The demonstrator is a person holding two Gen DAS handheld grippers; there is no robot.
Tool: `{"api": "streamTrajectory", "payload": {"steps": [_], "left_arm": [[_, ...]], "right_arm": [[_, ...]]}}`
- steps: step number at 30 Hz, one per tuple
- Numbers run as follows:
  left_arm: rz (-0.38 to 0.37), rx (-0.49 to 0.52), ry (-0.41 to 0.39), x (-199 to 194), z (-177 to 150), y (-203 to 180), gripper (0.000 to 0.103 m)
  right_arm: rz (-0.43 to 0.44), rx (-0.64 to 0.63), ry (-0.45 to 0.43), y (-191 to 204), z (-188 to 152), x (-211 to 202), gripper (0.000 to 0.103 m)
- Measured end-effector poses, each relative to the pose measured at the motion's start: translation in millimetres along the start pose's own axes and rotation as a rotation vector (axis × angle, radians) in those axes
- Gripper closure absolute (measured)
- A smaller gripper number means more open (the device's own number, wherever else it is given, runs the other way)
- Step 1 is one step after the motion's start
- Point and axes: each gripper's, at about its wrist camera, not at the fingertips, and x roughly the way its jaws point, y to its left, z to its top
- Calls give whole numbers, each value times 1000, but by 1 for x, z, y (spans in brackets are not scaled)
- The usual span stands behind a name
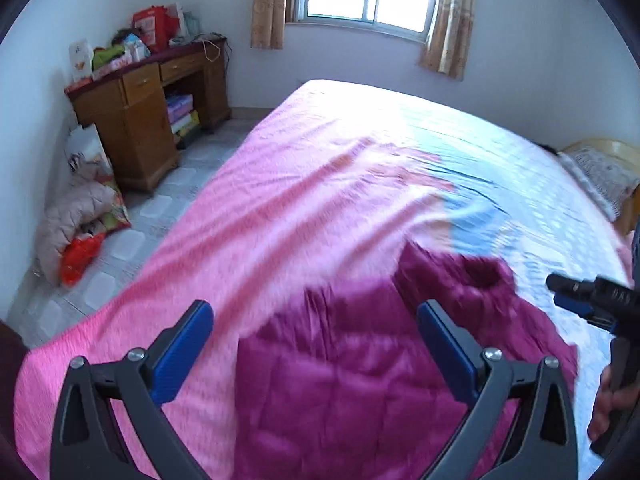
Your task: Fold large clothes
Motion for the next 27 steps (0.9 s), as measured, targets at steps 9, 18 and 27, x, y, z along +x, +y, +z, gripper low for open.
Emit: {"api": "streamTrajectory", "payload": {"steps": [9, 18, 27], "left_arm": [[-19, 17, 64, 46, 10, -25, 0], [-25, 34, 84, 51, 14, -39, 0], [-11, 120, 91, 58, 9, -83, 0]], "right_arm": [[-115, -73, 56, 4, 11, 74, 37], [-98, -206, 9, 0, -3, 42, 85], [-155, -293, -74, -22, -41, 3, 88]]}}
